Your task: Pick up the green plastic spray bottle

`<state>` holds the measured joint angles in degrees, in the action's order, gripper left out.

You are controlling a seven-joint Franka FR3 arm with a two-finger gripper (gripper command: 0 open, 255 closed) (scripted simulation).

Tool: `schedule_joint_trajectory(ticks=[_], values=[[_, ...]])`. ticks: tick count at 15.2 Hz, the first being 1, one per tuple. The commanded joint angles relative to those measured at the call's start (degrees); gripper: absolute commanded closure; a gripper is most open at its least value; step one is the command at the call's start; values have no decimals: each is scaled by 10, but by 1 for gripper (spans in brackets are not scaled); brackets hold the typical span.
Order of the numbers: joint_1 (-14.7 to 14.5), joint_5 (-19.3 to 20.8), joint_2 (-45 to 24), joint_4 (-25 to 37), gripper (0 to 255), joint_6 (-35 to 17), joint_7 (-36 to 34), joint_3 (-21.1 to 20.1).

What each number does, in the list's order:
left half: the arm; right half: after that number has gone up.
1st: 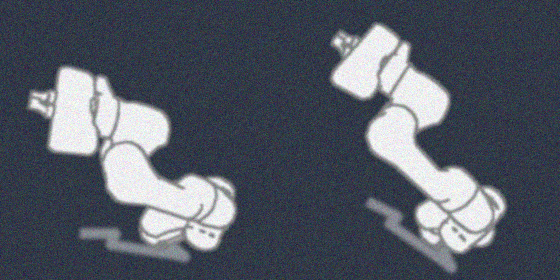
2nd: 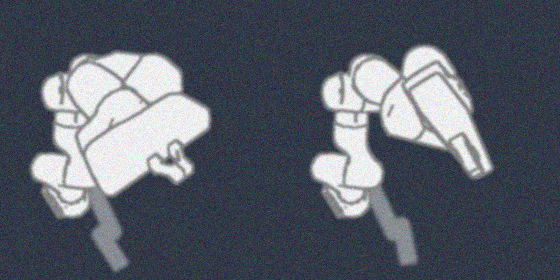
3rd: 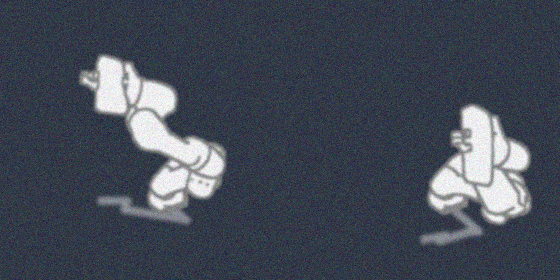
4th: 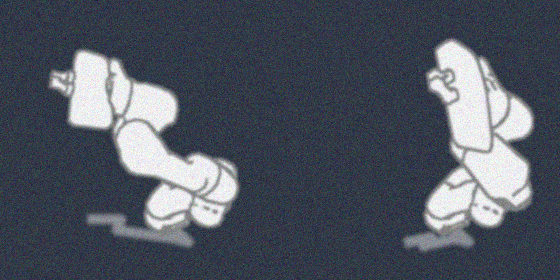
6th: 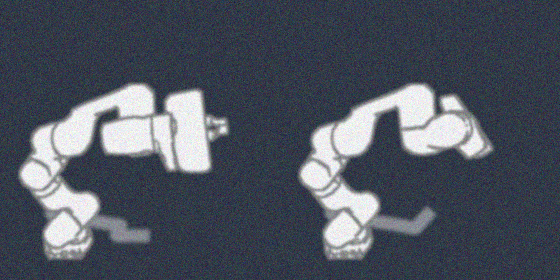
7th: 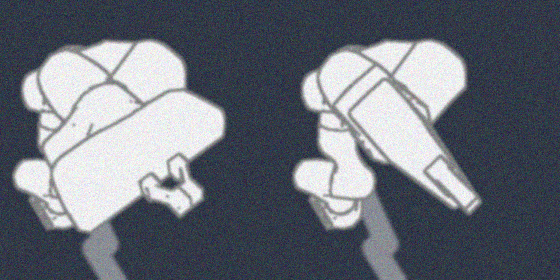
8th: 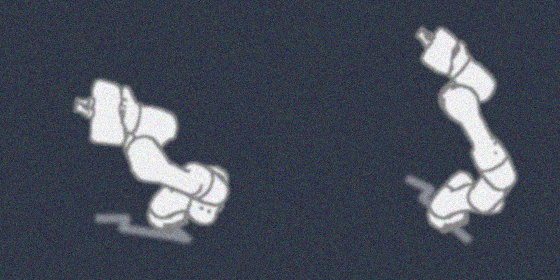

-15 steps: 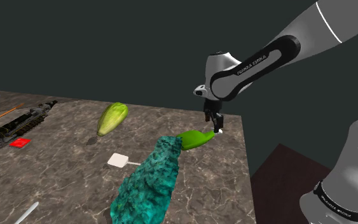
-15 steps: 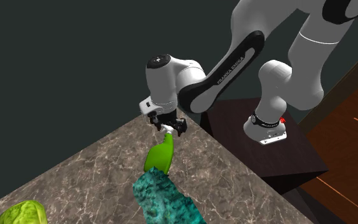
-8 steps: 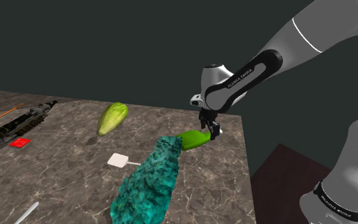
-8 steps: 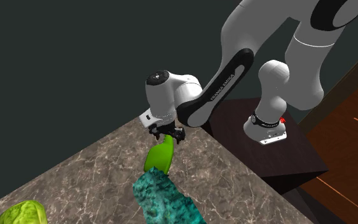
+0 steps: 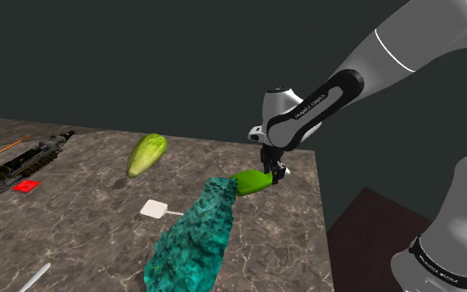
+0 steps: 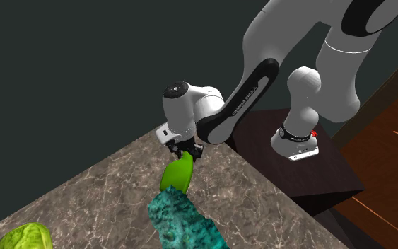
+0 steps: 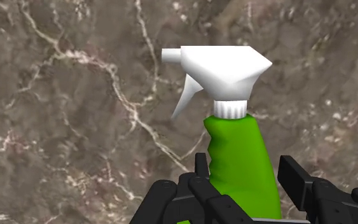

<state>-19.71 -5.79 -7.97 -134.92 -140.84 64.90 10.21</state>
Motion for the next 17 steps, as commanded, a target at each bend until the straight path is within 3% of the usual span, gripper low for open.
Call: schedule_joint_trajectory(ticks=[1, 5, 17], values=[[0, 0, -1, 0, 255, -1, 0, 0], [-1, 0, -1, 0, 255, -1, -1, -1], [-3, 25, 69, 22, 255, 89, -21, 4]])
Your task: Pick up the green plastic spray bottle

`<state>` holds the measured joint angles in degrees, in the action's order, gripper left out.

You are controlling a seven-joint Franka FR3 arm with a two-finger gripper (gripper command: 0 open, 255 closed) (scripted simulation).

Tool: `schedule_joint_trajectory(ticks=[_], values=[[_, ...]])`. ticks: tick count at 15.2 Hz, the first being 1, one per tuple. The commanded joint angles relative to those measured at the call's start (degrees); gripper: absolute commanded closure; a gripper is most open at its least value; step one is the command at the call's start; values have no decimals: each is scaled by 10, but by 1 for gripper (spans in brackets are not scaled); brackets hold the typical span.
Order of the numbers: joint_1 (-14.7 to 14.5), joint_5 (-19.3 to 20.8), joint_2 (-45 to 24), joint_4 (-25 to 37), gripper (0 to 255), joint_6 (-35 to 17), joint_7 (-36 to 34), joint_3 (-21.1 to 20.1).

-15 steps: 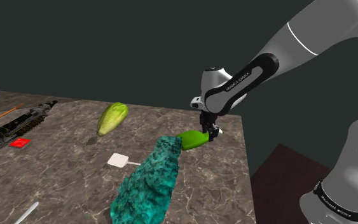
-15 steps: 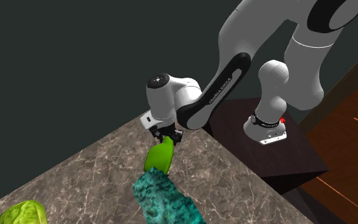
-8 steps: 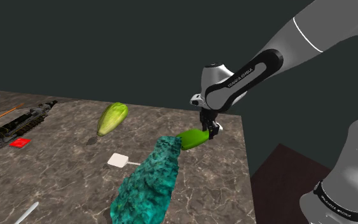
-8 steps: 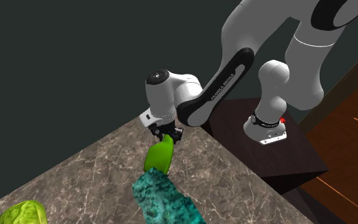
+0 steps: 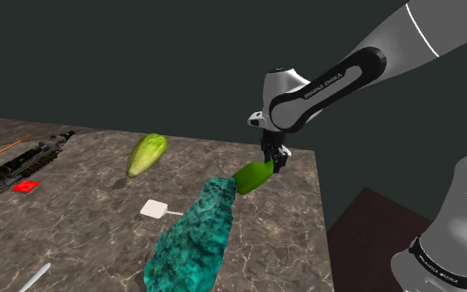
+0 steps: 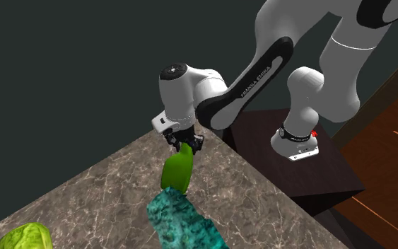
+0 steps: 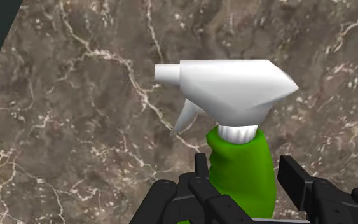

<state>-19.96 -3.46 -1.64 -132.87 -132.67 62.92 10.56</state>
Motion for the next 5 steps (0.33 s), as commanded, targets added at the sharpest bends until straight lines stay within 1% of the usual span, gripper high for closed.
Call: schedule_joint_trajectory(ticks=[1, 3, 5], values=[[0, 4, 11, 4, 255, 15, -3, 0], [0, 7, 21, 10, 255, 30, -6, 0], [0, 7, 21, 11, 255, 31, -6, 0]])
